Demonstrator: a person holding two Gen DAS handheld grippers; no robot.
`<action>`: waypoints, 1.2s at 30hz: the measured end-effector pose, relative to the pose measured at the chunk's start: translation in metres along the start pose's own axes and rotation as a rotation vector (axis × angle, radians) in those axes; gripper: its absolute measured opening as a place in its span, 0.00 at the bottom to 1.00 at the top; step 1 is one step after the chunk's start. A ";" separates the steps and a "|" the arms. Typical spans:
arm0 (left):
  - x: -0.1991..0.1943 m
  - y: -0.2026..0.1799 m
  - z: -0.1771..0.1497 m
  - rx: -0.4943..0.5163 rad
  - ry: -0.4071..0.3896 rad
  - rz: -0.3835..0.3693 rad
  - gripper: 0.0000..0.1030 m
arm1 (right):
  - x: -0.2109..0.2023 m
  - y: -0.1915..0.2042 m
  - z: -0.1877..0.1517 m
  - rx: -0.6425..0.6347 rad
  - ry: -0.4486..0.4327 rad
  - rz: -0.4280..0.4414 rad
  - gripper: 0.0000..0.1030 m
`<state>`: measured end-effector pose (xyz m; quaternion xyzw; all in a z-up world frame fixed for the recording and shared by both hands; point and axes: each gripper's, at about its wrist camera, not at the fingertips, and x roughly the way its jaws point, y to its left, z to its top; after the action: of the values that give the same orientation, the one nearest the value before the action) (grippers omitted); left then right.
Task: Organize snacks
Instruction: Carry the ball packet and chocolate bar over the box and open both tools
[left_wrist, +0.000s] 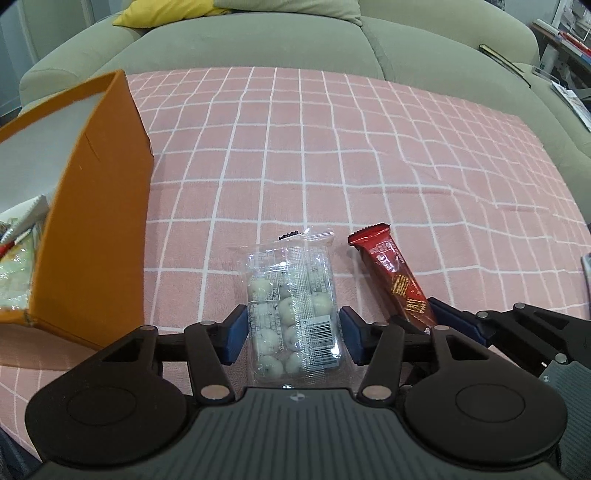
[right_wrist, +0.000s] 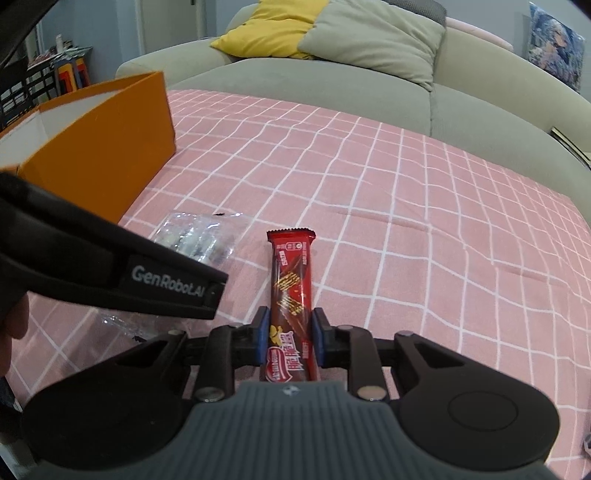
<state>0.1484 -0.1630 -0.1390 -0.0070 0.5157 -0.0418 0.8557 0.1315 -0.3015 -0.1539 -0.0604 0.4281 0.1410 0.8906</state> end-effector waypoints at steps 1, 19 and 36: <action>-0.004 -0.001 0.001 -0.003 -0.002 -0.008 0.59 | -0.003 0.000 0.002 0.002 -0.004 -0.002 0.19; -0.107 0.020 0.020 0.062 -0.171 -0.106 0.59 | -0.076 0.020 0.030 0.088 -0.112 -0.009 0.20; -0.160 0.135 0.048 -0.036 -0.257 -0.074 0.59 | -0.113 0.114 0.093 -0.031 -0.207 0.098 0.20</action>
<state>0.1250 -0.0175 0.0172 -0.0470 0.4019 -0.0629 0.9123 0.0988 -0.1940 -0.0062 -0.0382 0.3340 0.1967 0.9210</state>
